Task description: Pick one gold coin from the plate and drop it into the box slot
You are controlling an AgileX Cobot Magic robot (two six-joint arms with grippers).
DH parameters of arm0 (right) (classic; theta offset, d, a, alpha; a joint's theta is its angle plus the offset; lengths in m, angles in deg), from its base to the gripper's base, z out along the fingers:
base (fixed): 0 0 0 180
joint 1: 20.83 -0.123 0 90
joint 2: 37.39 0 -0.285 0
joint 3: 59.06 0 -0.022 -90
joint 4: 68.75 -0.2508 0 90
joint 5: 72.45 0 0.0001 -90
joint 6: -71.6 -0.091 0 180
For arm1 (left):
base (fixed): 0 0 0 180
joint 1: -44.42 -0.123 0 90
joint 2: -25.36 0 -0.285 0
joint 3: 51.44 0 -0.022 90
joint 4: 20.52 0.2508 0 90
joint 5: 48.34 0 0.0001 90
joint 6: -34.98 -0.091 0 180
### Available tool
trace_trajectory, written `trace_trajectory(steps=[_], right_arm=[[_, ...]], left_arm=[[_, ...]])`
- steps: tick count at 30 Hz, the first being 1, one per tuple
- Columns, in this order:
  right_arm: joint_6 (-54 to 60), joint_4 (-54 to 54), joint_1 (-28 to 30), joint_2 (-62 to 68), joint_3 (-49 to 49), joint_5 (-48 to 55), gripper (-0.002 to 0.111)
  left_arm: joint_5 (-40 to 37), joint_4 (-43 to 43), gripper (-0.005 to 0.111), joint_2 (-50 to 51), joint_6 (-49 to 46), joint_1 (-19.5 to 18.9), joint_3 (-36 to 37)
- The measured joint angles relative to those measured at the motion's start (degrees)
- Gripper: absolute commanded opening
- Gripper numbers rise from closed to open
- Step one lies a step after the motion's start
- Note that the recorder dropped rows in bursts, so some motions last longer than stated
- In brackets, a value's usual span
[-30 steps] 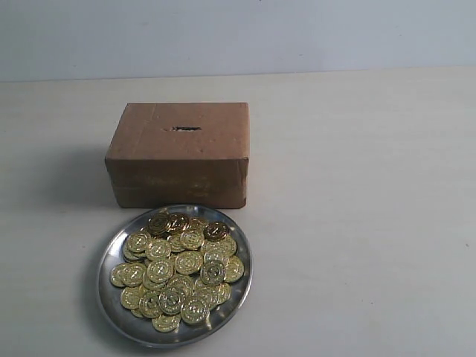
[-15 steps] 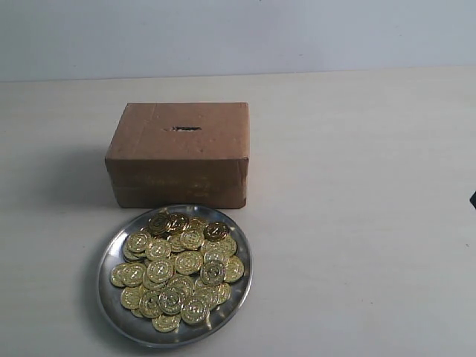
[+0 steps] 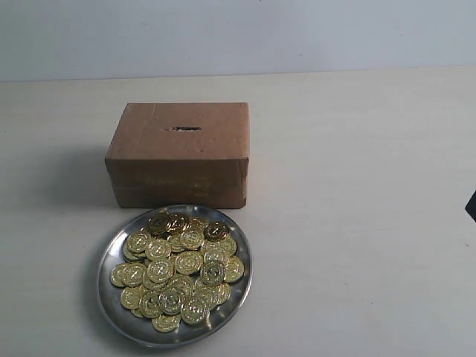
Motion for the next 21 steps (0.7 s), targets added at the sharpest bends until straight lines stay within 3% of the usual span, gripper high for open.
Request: trace_trajectory(steps=[21], right_arm=[[-8.03,-6.66,0.0,0.0,0.0,3.8,0.0]], left_arm=[[-1.92,3.07,0.0,0.0,-0.04,0.0,0.0]])
